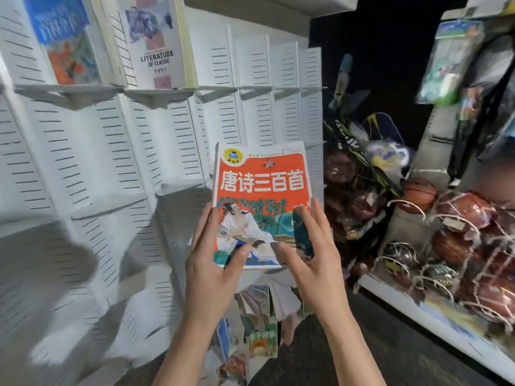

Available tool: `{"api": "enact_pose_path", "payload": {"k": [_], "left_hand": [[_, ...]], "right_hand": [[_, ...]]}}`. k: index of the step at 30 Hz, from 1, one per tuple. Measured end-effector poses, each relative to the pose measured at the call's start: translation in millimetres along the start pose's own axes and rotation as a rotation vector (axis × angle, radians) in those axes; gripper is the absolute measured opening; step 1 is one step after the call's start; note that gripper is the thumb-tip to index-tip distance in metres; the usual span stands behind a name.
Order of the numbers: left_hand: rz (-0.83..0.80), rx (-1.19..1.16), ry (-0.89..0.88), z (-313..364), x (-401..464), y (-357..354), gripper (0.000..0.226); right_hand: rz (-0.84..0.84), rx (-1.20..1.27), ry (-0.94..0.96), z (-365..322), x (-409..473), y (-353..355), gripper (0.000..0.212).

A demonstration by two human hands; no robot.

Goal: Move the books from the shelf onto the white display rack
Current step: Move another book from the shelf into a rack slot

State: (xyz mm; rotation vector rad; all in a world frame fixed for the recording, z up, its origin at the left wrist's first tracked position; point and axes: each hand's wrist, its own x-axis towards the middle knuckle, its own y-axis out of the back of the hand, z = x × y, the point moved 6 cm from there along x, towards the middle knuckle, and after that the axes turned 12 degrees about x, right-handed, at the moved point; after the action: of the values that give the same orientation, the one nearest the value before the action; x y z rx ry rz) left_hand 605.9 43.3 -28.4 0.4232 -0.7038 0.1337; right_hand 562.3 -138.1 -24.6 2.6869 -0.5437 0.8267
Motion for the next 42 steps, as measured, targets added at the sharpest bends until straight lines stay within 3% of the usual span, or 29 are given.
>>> {"api": "enact_pose_path", "payload": {"k": [21,32,38,42], "left_hand": [[0.341,0.086,-0.159,-44,268,-101,0.077],[0.514,0.275,-0.213,-70,397,-138,0.084],[0.585,0.436,-0.298,-62,435,-151,0.069],[0.607,0.508,-0.217,-67,464,-157,0.062]], "right_hand": [[-0.092,0.365,0.289,85,312,-33,0.072],[-0.12,0.38,0.442,116,459,-60,0.071],[-0.2,0.468,0.48,130,519,-74,0.07],[-0.286,0.601,0.427,139,557,-90,0.07]]}}
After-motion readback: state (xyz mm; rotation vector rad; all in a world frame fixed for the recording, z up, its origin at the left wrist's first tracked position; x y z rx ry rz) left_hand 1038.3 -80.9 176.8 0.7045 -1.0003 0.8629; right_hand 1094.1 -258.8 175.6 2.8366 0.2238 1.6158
